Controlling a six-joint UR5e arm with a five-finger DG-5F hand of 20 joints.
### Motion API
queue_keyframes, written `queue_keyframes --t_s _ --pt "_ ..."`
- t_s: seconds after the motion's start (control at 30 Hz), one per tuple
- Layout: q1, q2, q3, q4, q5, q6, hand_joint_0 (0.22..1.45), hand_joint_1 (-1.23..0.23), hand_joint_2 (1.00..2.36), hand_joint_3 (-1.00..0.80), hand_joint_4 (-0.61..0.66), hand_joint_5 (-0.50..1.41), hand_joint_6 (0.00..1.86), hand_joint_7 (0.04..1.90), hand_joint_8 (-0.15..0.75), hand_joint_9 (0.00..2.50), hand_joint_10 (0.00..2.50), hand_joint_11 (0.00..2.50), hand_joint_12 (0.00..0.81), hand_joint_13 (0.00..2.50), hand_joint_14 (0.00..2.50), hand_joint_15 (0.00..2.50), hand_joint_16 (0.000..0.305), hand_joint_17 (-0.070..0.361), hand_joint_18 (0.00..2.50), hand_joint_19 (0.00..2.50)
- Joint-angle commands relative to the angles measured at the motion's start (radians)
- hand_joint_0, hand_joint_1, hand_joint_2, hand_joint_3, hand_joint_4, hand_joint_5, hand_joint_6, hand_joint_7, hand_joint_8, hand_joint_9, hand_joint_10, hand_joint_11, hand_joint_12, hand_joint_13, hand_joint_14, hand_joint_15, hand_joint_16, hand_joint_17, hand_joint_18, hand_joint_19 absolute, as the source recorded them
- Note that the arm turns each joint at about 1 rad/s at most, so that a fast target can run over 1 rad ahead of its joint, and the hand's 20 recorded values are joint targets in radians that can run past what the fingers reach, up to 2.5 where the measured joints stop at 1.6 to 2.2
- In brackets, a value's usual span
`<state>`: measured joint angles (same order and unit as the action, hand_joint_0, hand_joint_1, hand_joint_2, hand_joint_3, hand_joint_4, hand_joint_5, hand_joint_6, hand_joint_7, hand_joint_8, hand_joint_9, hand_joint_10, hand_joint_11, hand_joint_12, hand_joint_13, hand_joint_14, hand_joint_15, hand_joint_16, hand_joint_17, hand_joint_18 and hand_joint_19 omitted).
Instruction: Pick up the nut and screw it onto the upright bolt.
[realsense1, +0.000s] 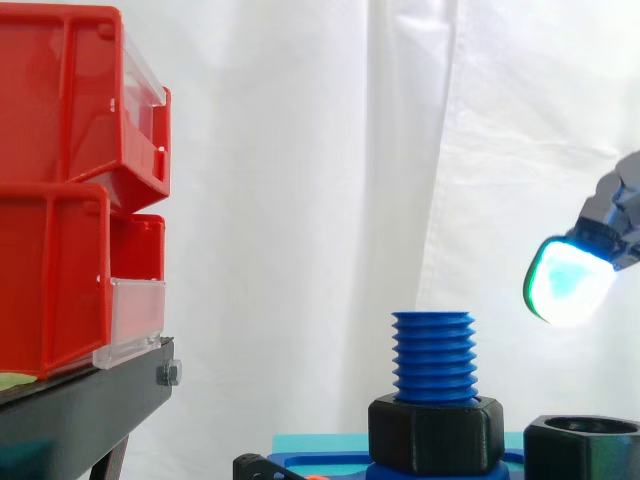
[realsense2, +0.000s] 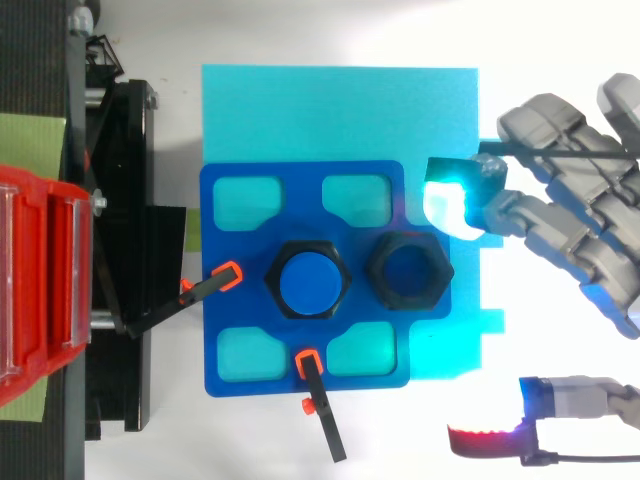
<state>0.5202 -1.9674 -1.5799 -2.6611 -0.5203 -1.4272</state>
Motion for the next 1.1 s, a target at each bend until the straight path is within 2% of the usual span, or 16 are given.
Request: queue_keyframes --t_s 0.0,0.2,0.27,0.4,0.57,0.63,0.73,0.93,1.07 --pt "0.001 -0.030 0.000 0.023 0.009 0.002 0.34 -0.44 1.00 -0.50 0.24 -0.23 0.50 0.69 0.323 0.26 0.00 0.00 0.483 0.11 0.00 0.00 0.068 0.154 0.00 0.00" --pt "0.001 -0.031 0.000 0.035 0.023 -0.007 0.35 -0.45 1.00 -0.50 0.24 -0.23 0.50 0.70 0.323 0.26 0.00 0.00 0.482 0.12 0.00 0.00 0.068 0.154 0.00 0.00" --pt "0.001 -0.056 0.001 0.036 0.025 -0.013 0.35 -0.44 1.00 -0.50 0.24 -0.23 0.50 0.70 0.323 0.26 0.00 0.00 0.482 0.12 0.00 0.00 0.068 0.154 0.00 0.00" --pt "0.003 -0.056 0.000 0.039 0.026 -0.013 0.35 -0.45 1.00 -0.50 0.24 -0.23 0.50 0.70 0.322 0.26 0.00 0.00 0.482 0.12 0.00 0.00 0.068 0.153 0.00 0.00" --pt "0.003 -0.058 0.000 0.050 0.032 -0.016 0.38 -0.56 1.00 -0.50 0.23 -0.22 0.50 0.71 0.309 0.26 0.00 0.00 0.465 0.12 0.00 0.00 0.065 0.147 0.00 0.00" --pt "0.003 -0.076 0.000 0.049 0.034 -0.007 0.39 -0.61 1.00 -0.50 0.23 -0.22 0.50 0.72 0.305 0.26 0.00 0.00 0.460 0.12 0.00 0.00 0.064 0.145 0.00 0.00" --pt "0.003 -0.081 0.000 0.044 0.031 0.013 0.40 -0.64 1.00 -0.50 0.23 -0.22 0.50 0.73 0.303 0.26 0.00 0.00 0.457 0.12 0.00 0.00 0.063 0.143 0.00 0.00" --pt "-0.005 -0.081 0.000 0.047 0.025 0.014 0.40 -0.66 1.00 -0.50 0.24 -0.22 0.50 0.73 0.300 0.27 0.00 0.00 0.455 0.13 0.00 0.00 0.063 0.142 0.00 0.00" --pt "-0.009 -0.094 0.000 0.058 0.008 0.014 0.40 -0.66 1.00 -0.50 0.24 -0.22 0.50 0.74 0.302 0.27 0.00 0.00 0.456 0.13 0.00 0.00 0.063 0.142 0.00 0.00"
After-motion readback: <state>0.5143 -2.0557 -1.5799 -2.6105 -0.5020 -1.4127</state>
